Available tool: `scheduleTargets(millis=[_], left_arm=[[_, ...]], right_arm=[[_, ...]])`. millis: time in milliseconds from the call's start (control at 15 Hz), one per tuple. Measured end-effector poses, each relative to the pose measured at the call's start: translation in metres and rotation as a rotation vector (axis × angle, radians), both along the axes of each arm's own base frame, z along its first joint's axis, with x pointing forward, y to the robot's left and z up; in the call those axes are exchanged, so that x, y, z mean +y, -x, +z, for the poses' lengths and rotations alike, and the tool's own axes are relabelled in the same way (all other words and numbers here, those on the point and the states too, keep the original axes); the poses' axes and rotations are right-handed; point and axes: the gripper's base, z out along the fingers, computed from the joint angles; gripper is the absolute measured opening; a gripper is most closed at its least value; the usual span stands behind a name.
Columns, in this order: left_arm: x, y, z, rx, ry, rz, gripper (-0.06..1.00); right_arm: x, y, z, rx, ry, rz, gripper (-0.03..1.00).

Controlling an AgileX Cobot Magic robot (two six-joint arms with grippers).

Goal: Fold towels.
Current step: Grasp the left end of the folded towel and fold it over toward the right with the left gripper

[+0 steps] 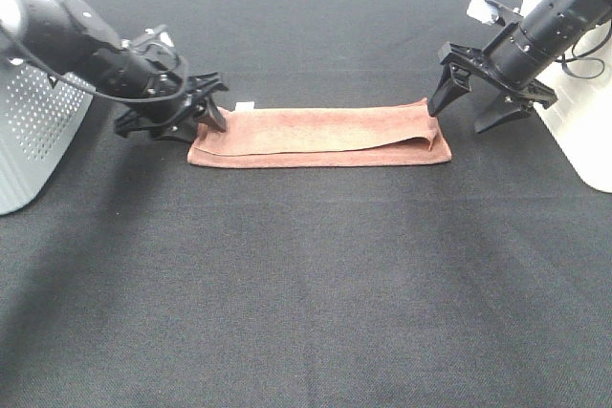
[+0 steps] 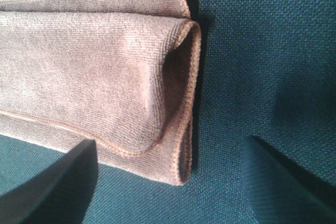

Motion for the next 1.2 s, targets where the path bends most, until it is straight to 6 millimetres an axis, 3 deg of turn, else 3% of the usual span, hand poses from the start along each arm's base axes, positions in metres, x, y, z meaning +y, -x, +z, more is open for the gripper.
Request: scheduleTargets(millis=[200, 267, 467, 867, 1000, 1133, 1200], left_arm=[[-0.002, 0.0, -0.005, 0.007, -0.006, -0.011, 0.1], [-0.002, 0.0, -0.005, 0.004, -0.014, -0.019, 0.03], [0.001, 0.0, -0.001, 0.001, -0.034, -0.039, 0.02], [0.023, 0.001, 0.067, -0.002, -0.261, -0.096, 0.02], [0.021, -0.001, 0.092, 0.047, -0.264, -0.114, 0.02], [0.005, -0.004, 0.111, 0.017, -0.239, -0.121, 0.02], [0.005, -0.004, 0.111, 0.017, -0.239, -0.121, 0.02]], right_arm=[[0.0, 0.0, 0.0, 0.0, 0.0, 0.0, 0.72], [0.0, 0.0, 0.0, 0.0, 0.0, 0.0, 0.72], [0.0, 0.0, 0.0, 0.0, 0.0, 0.0, 0.72], [0.0, 0.0, 0.0, 0.003, -0.001, 0.001, 0.72], [0.0, 0.001, 0.0, 0.011, -0.003, 0.006, 0.72], [0.001, 0.001, 0.0, 0.013, -0.008, 0.004, 0.72], [0.001, 0.001, 0.0, 0.013, -0.008, 0.004, 0.72]])
